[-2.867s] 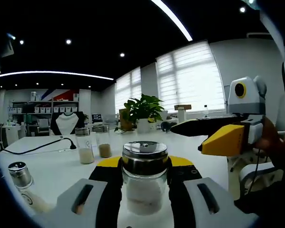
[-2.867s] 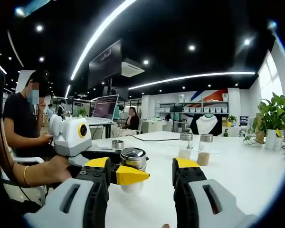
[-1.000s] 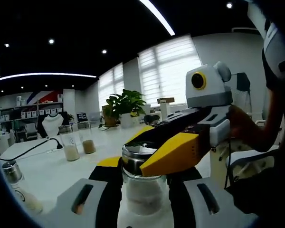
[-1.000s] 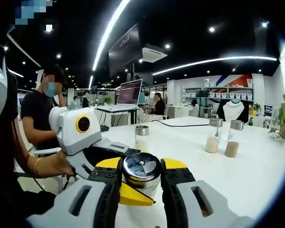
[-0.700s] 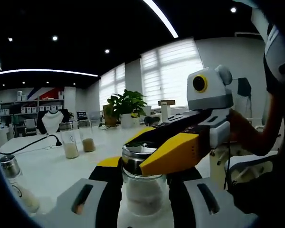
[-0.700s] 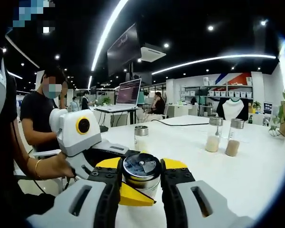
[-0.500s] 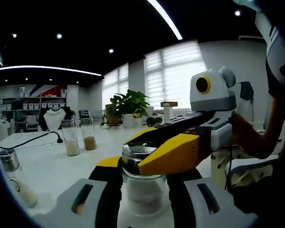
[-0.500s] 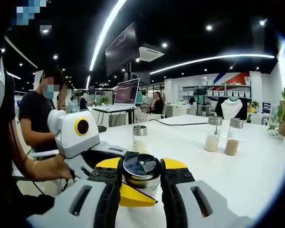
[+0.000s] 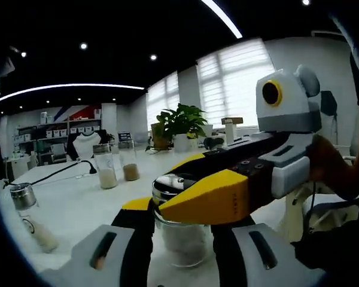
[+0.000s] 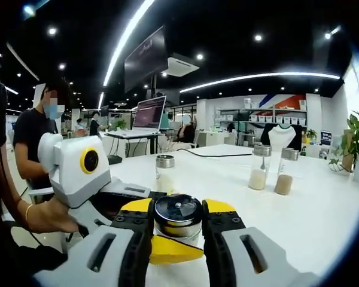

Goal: Rotate the seasoning bottle until the label or dispensing opening points toward the visible target arrow and the bottle remains upright within the marked orientation range

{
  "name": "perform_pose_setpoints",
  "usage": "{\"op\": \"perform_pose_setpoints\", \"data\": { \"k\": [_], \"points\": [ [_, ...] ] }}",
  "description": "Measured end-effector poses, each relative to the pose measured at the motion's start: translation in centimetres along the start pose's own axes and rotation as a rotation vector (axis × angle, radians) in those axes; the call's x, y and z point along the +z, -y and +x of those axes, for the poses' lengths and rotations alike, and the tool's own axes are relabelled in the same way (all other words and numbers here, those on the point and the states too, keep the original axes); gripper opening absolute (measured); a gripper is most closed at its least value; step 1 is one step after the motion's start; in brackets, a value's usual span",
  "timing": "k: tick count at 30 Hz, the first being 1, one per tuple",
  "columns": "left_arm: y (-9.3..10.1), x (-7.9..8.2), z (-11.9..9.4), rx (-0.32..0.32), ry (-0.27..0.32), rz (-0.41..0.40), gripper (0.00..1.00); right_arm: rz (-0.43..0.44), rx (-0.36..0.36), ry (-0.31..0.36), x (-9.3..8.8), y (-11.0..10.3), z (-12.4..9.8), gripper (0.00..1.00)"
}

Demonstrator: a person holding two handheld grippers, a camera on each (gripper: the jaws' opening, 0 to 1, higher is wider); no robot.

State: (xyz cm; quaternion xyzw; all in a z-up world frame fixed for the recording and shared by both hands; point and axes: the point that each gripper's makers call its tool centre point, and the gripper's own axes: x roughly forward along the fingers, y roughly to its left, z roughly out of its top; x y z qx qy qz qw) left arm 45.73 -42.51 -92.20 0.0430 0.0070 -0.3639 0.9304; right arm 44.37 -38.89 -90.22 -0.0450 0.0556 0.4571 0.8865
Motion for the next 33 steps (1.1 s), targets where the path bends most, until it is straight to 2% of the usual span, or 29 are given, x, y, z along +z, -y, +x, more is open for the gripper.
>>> {"op": "perform_pose_setpoints", "data": {
  "k": [12,15,18,26,33],
  "points": [
    [-1.1,-1.4,0.1,0.183,-0.042,0.02,0.38,0.03,-0.05,0.025,0.6,0.1,0.3,0.29],
    [-1.3,-1.7,0.0,0.209,-0.04,-0.011,0.38,0.03,-0.072,0.023,0.5,0.4,0.3,0.29],
    [-1.6,-1.9,-0.1,0.243,-0.041,0.002,0.38,0.037,-0.082,0.021,0.4,0.6,0.4,0.29],
    [-1.8,-1.9,0.0,0.273,-0.045,0.012,0.39,0.027,-0.089,0.012,0.2,0.8,0.5,0.29],
    [-1.9,-2.1,0.1,0.275,-0.046,0.025,0.39,0.036,-0.077,-0.001,-0.1,1.0,0.7,0.29]
  ]
}}
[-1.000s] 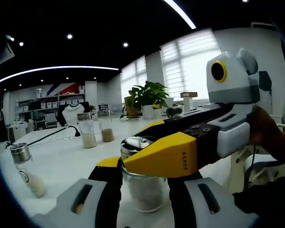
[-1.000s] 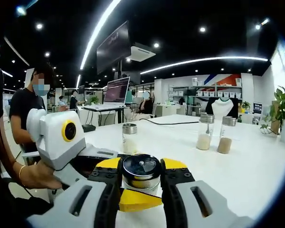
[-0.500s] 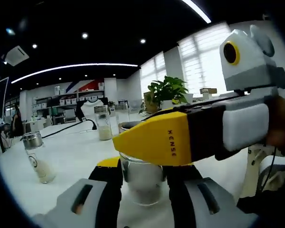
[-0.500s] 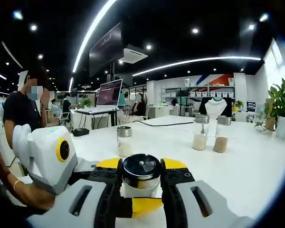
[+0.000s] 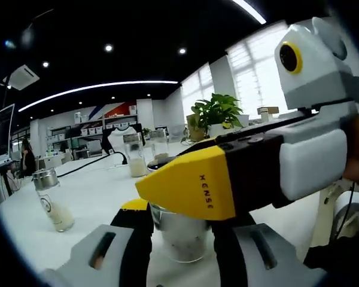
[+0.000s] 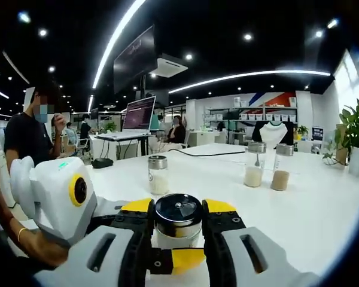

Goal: Rotate the seasoning bottle until the label or dispensing opening points toward the visible target arrow and the bottle remains upright within the marked orientation range

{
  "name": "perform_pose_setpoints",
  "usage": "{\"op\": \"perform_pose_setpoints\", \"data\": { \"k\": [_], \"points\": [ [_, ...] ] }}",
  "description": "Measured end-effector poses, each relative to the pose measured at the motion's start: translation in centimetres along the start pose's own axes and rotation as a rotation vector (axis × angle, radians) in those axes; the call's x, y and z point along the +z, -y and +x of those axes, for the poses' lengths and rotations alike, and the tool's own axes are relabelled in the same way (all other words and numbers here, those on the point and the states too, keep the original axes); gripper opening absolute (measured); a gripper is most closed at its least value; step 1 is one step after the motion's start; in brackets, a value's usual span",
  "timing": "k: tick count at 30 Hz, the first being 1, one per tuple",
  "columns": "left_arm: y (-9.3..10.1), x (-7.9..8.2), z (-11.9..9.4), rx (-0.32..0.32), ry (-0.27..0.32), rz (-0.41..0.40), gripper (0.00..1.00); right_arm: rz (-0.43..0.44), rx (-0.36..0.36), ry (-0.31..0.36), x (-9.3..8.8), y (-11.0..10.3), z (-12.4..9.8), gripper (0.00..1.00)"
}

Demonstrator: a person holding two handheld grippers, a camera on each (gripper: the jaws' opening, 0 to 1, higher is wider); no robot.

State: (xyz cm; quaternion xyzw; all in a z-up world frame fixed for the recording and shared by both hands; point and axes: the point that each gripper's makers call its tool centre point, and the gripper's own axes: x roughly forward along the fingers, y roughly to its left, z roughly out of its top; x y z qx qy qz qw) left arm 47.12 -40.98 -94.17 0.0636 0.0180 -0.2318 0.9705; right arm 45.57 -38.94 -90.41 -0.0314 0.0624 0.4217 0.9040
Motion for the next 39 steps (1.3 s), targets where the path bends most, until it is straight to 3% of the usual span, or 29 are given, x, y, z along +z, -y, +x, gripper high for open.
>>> {"op": "perform_pose_setpoints", "data": {
  "k": [10,15,29,39],
  "points": [
    [-0.1,0.0,-0.1,-0.023,0.027,-0.024,0.39,-0.01,0.031,-0.001,-0.1,-0.3,0.3,0.3],
    [-0.1,-0.1,-0.1,-0.046,0.027,-0.029,0.38,-0.064,0.051,-0.004,-0.1,-0.4,0.4,0.3],
    [0.8,0.1,-0.2,-0.179,0.012,0.011,0.38,-0.044,0.085,-0.014,-0.3,-0.6,0.4,0.36],
    [1.1,0.1,-0.2,-0.205,0.011,-0.001,0.39,-0.04,0.101,-0.022,-0.8,-0.8,0.3,0.34]
  ]
}}
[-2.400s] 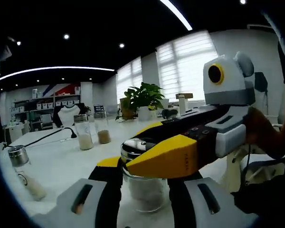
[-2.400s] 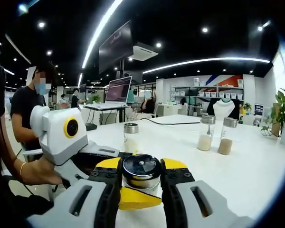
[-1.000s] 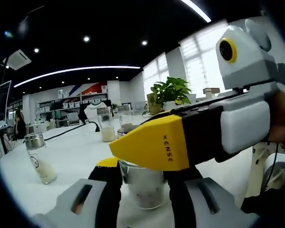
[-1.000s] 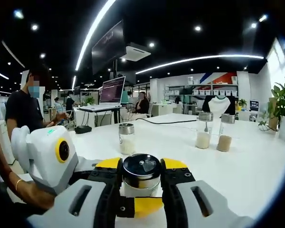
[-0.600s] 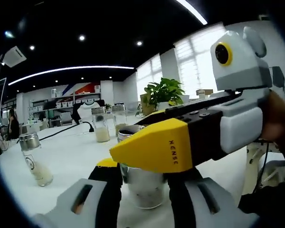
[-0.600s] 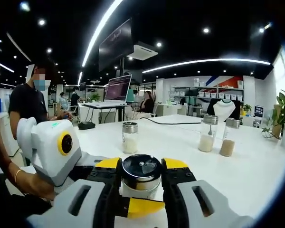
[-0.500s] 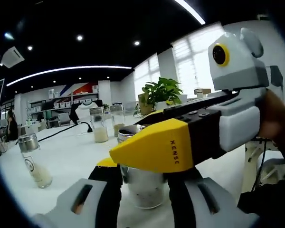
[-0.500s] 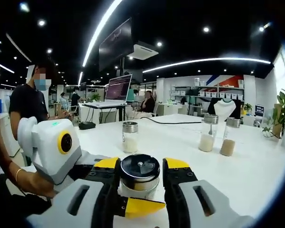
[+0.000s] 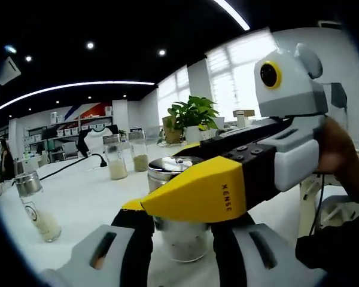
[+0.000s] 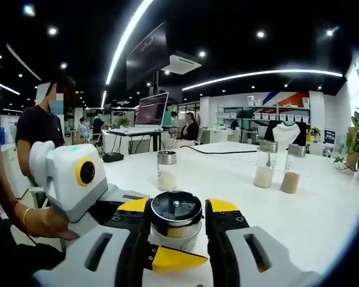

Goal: Rotate the seasoning bottle until the label or dispensing opening points toward the visible target arrow and the bottle remains upright within the marked orientation range

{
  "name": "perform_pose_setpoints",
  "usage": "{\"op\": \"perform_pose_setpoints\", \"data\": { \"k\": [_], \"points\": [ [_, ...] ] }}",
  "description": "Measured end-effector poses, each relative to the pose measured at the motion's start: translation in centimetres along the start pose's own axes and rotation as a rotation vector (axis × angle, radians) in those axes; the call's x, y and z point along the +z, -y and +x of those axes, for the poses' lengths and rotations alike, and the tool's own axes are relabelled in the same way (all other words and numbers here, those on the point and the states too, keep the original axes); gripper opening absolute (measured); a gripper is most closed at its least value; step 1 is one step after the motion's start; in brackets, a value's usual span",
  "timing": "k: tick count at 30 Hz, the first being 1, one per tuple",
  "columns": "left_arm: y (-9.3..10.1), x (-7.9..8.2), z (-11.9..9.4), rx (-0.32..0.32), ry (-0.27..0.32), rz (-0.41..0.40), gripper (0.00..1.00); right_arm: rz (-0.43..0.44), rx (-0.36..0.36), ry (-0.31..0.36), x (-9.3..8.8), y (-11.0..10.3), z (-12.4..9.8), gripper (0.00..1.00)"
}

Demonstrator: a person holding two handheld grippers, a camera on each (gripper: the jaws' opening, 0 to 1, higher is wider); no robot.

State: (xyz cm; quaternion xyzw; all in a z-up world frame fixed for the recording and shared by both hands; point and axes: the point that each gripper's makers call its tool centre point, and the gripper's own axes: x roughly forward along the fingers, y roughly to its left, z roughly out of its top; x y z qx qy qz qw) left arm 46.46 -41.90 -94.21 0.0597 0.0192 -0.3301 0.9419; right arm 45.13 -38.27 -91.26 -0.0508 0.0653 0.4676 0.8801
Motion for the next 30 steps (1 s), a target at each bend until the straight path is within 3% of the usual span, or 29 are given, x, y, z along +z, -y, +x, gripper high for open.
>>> {"op": "perform_pose_setpoints", "data": {
  "k": [19,30],
  "points": [
    [0.6,0.0,0.1,-0.125,-0.017,0.014,0.39,0.004,0.038,0.011,0.3,-0.1,-0.9,0.34],
    [1.0,-0.1,-0.1,-0.147,-0.016,0.02,0.39,-0.007,0.051,0.006,0.2,-0.3,-1.2,0.34]
  ]
}}
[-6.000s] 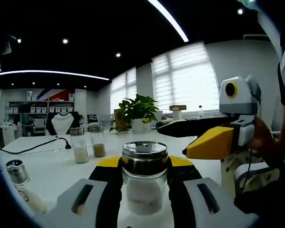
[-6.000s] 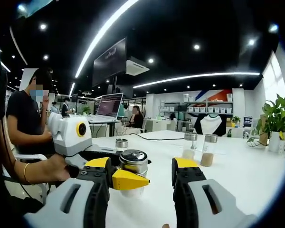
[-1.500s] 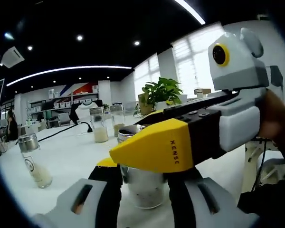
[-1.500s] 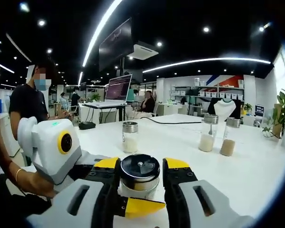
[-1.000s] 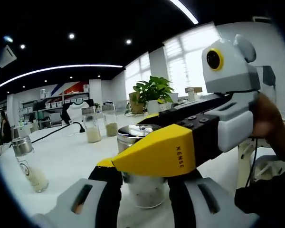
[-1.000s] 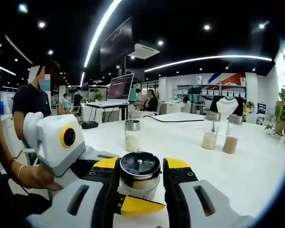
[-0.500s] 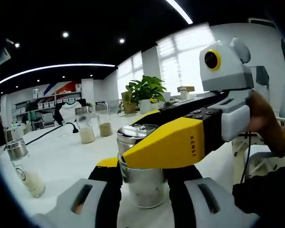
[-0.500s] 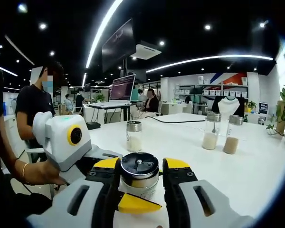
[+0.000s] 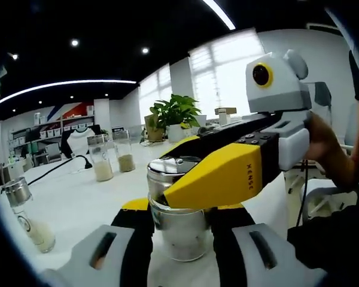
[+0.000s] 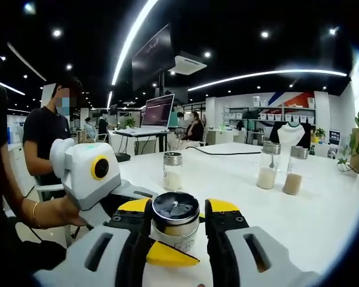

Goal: Rotate the seasoning bottle until the label or dispensing opening points toward the visible target arrow and the bottle remains upright within the marked orientation range

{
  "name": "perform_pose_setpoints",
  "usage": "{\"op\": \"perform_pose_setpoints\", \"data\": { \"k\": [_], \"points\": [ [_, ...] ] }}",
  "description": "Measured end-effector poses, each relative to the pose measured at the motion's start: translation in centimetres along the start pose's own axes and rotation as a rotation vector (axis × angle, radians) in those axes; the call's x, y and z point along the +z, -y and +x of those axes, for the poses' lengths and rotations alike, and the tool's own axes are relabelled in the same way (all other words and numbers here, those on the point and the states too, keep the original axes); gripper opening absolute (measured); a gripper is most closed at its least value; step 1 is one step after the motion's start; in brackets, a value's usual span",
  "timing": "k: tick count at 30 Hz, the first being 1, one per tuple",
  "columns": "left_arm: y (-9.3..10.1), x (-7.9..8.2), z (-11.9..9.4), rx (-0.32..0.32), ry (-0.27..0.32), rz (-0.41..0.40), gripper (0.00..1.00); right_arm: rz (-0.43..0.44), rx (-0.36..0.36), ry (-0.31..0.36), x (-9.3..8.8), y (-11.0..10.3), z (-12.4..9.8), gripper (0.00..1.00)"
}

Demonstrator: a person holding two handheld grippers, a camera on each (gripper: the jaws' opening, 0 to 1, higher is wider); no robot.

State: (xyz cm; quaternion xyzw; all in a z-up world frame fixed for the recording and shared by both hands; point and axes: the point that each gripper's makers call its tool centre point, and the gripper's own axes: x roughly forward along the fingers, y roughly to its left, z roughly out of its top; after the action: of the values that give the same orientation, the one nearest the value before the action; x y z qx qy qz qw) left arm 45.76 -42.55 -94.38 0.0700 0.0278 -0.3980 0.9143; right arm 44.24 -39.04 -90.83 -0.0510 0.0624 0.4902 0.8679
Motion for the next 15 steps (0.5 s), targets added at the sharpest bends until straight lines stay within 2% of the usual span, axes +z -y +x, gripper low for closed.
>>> {"op": "perform_pose_setpoints", "data": {
  "k": [15],
  "points": [
    [0.17,-0.11,-0.04,-0.023,-0.001,-0.012,0.39,0.002,0.005,0.003,0.07,0.07,-0.29,0.34]
  ]
}}
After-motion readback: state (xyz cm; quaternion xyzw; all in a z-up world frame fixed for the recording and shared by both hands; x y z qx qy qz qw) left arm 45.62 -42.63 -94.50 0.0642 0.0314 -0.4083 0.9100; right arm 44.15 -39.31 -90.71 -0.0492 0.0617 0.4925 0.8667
